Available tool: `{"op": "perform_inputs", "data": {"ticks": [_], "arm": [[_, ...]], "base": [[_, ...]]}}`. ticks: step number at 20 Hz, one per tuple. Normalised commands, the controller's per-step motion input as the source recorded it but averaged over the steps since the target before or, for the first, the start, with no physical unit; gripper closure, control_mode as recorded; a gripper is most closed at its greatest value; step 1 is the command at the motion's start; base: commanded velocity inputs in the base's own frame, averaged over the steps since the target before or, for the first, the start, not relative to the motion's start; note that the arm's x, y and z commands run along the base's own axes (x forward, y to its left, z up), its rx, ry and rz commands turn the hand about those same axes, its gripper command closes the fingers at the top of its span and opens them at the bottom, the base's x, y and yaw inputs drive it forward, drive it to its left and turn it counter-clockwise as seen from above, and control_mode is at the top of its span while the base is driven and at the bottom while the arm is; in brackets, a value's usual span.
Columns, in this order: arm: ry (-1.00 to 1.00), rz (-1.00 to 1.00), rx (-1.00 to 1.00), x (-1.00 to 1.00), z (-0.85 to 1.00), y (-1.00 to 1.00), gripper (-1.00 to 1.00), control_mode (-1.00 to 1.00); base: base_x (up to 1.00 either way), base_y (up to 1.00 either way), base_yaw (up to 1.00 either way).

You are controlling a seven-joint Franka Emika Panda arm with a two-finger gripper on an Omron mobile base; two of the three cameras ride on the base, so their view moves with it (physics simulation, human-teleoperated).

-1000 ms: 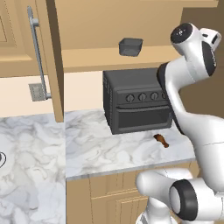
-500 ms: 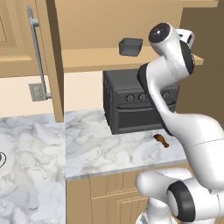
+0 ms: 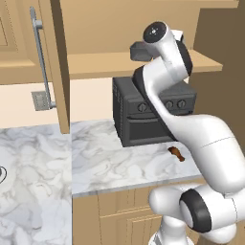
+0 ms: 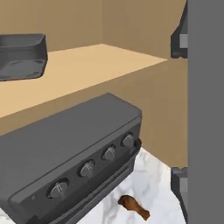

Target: Retrieve the tupperware from the cabinet, then place the raw meat into the tupperware to avoid contamination.

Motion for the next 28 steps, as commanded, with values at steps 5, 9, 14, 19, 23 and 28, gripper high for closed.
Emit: {"op": "perform_inputs", "data": {"ticks": [5, 9, 14, 19, 23, 28], "arm": [[0.0, 0.13, -0.08, 0.56, -0.14, 0.38, -1.0, -1.0], [0.0, 0.1, -0.1, 0.46, -0.05, 0.21, -1.0, -1.0], [0.0, 0.06, -0.06, 0.37, 0.02, 0.12, -1.0, -1.0], [0.0, 0.04, -0.04, 0.27, 0.03, 0.12, -1.0, -1.0], [0.0, 0.02, -0.03, 0.3, 0.0, 0.09, -1.0, -1.0], [0.0, 0.0, 0.0, 0.3, 0.07, 0.01, -1.0, -1.0]], "base": [[0.0, 0.0, 0.0], [0.0, 0.0, 0.0], [0.0, 0.0, 0.0], [0.0, 0.0, 0.0], [0.0, 0.0, 0.0], [0.0, 0.0, 0.0]]}}
